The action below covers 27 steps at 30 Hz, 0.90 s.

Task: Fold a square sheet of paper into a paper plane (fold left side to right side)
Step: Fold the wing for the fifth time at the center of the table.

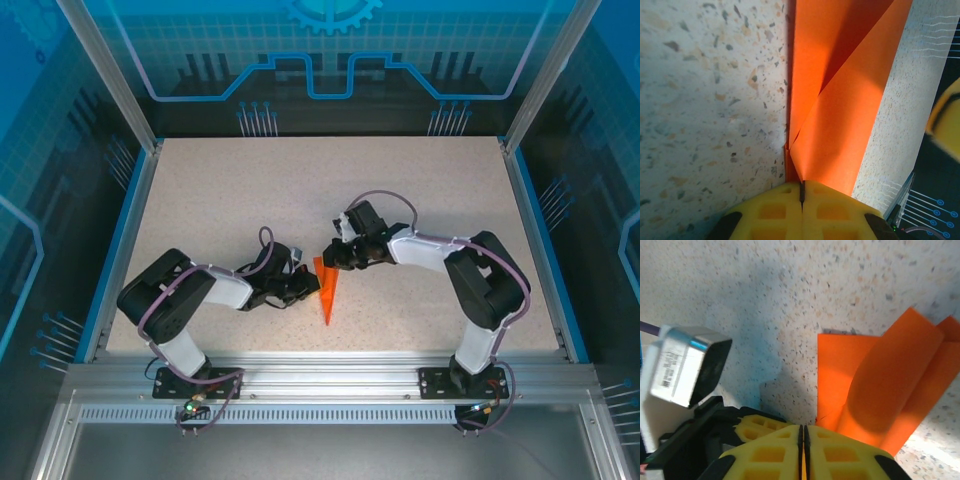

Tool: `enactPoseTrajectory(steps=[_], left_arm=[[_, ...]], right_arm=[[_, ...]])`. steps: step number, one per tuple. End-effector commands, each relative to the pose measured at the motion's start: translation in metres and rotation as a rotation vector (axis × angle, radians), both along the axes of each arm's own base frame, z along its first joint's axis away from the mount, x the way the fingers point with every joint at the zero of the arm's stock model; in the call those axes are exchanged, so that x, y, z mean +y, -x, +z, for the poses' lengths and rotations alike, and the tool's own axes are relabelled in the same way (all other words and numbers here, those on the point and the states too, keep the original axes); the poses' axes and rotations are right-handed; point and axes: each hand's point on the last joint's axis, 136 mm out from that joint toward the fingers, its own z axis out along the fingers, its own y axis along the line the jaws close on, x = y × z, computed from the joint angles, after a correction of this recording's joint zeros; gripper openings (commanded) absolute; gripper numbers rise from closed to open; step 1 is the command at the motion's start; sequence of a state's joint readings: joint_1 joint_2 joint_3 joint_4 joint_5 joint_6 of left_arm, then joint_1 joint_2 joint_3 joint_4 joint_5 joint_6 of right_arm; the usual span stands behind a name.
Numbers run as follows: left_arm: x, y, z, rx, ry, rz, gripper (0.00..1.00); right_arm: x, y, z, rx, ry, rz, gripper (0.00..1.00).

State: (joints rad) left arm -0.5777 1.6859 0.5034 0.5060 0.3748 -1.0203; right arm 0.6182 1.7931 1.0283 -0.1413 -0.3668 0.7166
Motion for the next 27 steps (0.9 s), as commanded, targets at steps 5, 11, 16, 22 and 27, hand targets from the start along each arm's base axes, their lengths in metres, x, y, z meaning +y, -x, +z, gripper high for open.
enactPoseTrajectory(steps=[5, 11, 16, 22, 27], left_arm=[[0.002, 0.002, -0.018, 0.033, -0.056, 0.007, 0.00], [0.003, 0.002, -0.019, 0.038, -0.057, 0.009, 0.00], [0.003, 0.002, -0.020, 0.041, -0.059, 0.009, 0.00], [0.003, 0.003, -0.021, 0.048, -0.061, 0.010, 0.00], [0.002, 0.002, -0.020, 0.047, -0.054, 0.005, 0.00]], right_arm=[[-0.001, 0.010, -0.025, 0.056, 0.055, 0.011, 0.11], [-0.010, 0.011, -0.035, 0.066, 0.109, -0.005, 0.11], [-0.013, 0.012, -0.043, 0.076, 0.131, -0.010, 0.11], [-0.017, 0.013, -0.050, 0.088, 0.154, -0.016, 0.11], [-0.019, 0.015, -0.056, 0.101, 0.168, -0.018, 0.10]])
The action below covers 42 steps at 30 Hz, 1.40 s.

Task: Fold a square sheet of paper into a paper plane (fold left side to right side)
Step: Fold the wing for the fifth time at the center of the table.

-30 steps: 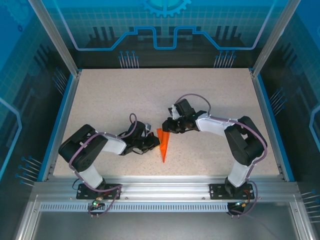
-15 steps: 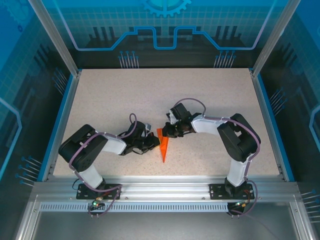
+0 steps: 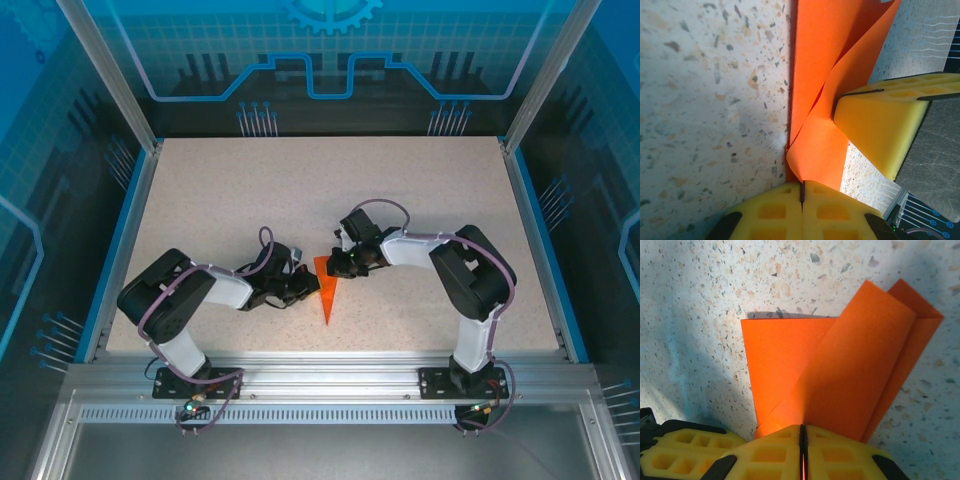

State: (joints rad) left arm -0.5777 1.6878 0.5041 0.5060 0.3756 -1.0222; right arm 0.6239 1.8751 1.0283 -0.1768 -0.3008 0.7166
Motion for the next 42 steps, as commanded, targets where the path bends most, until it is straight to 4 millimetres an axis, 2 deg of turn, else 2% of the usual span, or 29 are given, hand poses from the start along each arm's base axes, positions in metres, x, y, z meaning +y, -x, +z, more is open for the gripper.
enactPoseTrajectory(steps=[1, 6, 9, 10, 14, 17, 19, 21, 27, 31, 37, 42], left_arm=[[0.002, 0.003, -0.020, 0.045, -0.054, 0.004, 0.00], [0.001, 0.003, -0.015, 0.029, -0.039, -0.002, 0.00], [0.000, 0.001, -0.002, -0.005, -0.034, -0.009, 0.00], [0.001, 0.001, 0.002, -0.015, -0.039, -0.012, 0.03], [0.007, 0.002, 0.025, -0.069, -0.060, -0.017, 0.23], [0.013, 0.006, 0.038, -0.091, -0.075, -0.023, 0.30], [0.014, 0.010, 0.046, -0.097, -0.070, -0.032, 0.29], [0.010, 0.014, 0.054, -0.098, -0.036, -0.054, 0.24], [-0.021, 0.030, 0.071, -0.081, 0.074, -0.161, 0.15], [-0.039, 0.034, 0.070, -0.075, 0.082, -0.211, 0.14], [-0.034, 0.034, 0.044, -0.020, 0.028, -0.176, 0.13], [-0.035, 0.037, 0.033, 0.018, 0.034, -0.168, 0.13]], right_arm=[[-0.007, 0.011, -0.017, 0.047, 0.058, 0.005, 0.10], [-0.017, 0.019, -0.027, 0.088, 0.093, -0.010, 0.08], [-0.024, 0.026, -0.034, 0.117, 0.110, -0.023, 0.07], [-0.026, 0.028, -0.036, 0.125, 0.114, -0.027, 0.06], [-0.032, 0.034, -0.044, 0.142, 0.130, -0.033, 0.04], [-0.033, 0.035, -0.046, 0.142, 0.124, -0.035, 0.02], [-0.033, 0.035, -0.046, 0.140, 0.118, -0.034, 0.02], [-0.031, 0.035, -0.045, 0.136, 0.111, -0.032, 0.02], [-0.029, 0.034, -0.043, 0.132, 0.105, -0.025, 0.02], [-0.029, 0.035, -0.045, 0.138, 0.106, -0.020, 0.02], [-0.028, 0.035, -0.044, 0.138, 0.106, -0.018, 0.02], [-0.027, 0.034, -0.043, 0.136, 0.109, -0.013, 0.02]])
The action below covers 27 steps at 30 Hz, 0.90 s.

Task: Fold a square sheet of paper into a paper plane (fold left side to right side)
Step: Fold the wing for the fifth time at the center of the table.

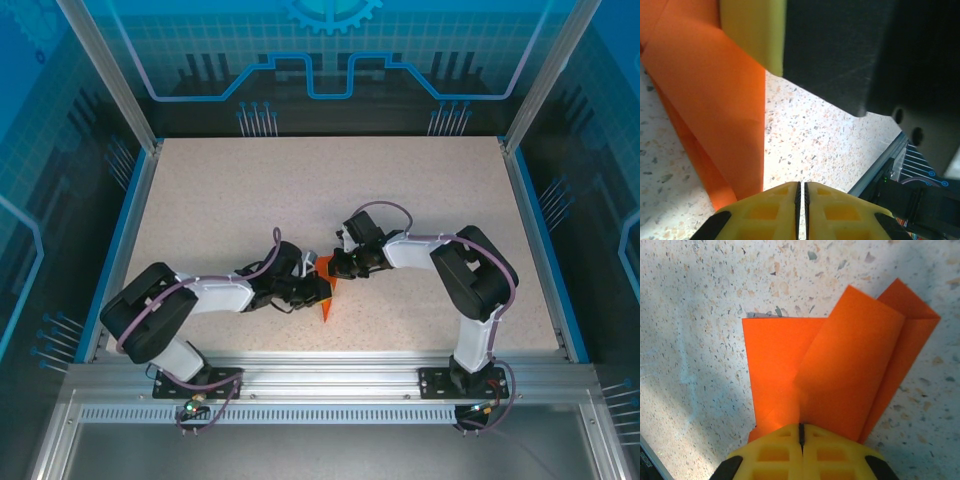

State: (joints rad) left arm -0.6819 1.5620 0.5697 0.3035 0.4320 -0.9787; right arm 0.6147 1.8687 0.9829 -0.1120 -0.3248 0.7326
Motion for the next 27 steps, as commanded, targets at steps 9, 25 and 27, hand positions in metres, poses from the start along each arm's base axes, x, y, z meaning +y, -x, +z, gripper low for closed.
enactPoseTrajectory(steps=[9, 25, 27], left_arm=[[-0.007, 0.009, -0.019, 0.083, 0.020, 0.009, 0.12], [0.002, 0.022, -0.050, 0.184, -0.059, 0.038, 0.09], [0.006, 0.024, -0.055, 0.203, -0.089, 0.049, 0.06]], right_arm=[[-0.027, 0.032, -0.040, 0.139, 0.156, 0.005, 0.02], [-0.021, 0.024, -0.032, 0.109, 0.125, 0.014, 0.01], [-0.017, 0.021, -0.026, 0.090, 0.102, 0.018, 0.01]])
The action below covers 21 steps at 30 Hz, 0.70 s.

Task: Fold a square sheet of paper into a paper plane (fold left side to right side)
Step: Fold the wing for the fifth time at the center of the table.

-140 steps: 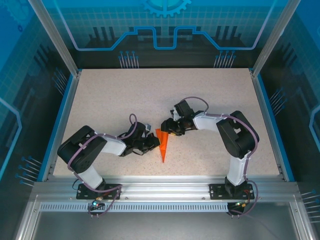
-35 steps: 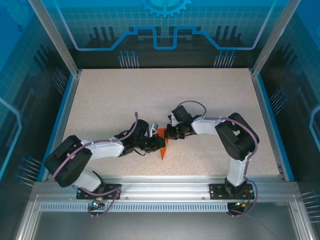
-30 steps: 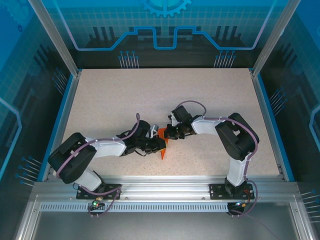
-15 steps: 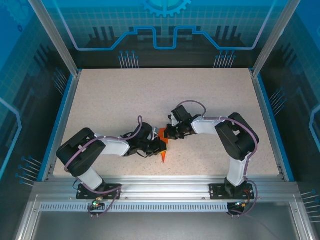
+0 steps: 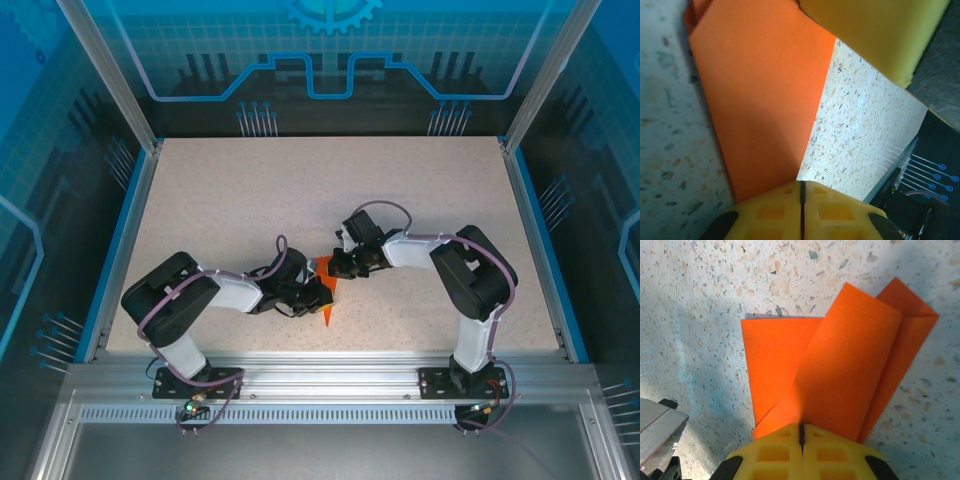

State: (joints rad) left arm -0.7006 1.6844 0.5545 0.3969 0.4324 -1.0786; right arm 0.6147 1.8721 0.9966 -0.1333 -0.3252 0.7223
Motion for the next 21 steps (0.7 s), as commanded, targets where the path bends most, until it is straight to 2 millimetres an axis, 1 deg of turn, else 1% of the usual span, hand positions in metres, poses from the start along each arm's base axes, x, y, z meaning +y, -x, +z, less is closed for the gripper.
enactPoseTrajectory(steps=[1, 4, 8, 12, 14, 15, 16, 21], left_arm=[[0.012, 0.020, -0.026, 0.102, -0.087, 0.008, 0.04], [0.019, 0.022, -0.034, 0.128, -0.130, 0.026, 0.00], [0.024, 0.025, -0.039, 0.144, -0.148, 0.038, 0.00], [0.024, 0.026, -0.040, 0.145, -0.145, 0.046, 0.00], [0.024, 0.026, -0.040, 0.143, -0.141, 0.043, 0.00], [0.024, 0.026, -0.039, 0.141, -0.140, 0.043, 0.00], [0.024, 0.026, -0.039, 0.140, -0.140, 0.043, 0.00], [0.022, 0.025, -0.038, 0.134, -0.135, 0.038, 0.00]], right_arm=[[-0.016, 0.017, -0.021, 0.072, 0.080, 0.008, 0.01], [-0.011, 0.009, -0.003, 0.019, 0.039, 0.016, 0.01], [-0.013, 0.004, 0.026, -0.057, -0.003, 0.021, 0.01], [-0.013, 0.011, 0.041, -0.092, -0.051, 0.040, 0.00], [-0.006, 0.017, 0.046, -0.096, -0.108, 0.059, 0.00], [-0.007, 0.024, 0.040, -0.076, -0.112, 0.062, 0.00], [-0.004, 0.027, 0.038, -0.071, -0.126, 0.071, 0.00], [0.012, 0.033, 0.026, -0.045, -0.136, 0.111, 0.00]])
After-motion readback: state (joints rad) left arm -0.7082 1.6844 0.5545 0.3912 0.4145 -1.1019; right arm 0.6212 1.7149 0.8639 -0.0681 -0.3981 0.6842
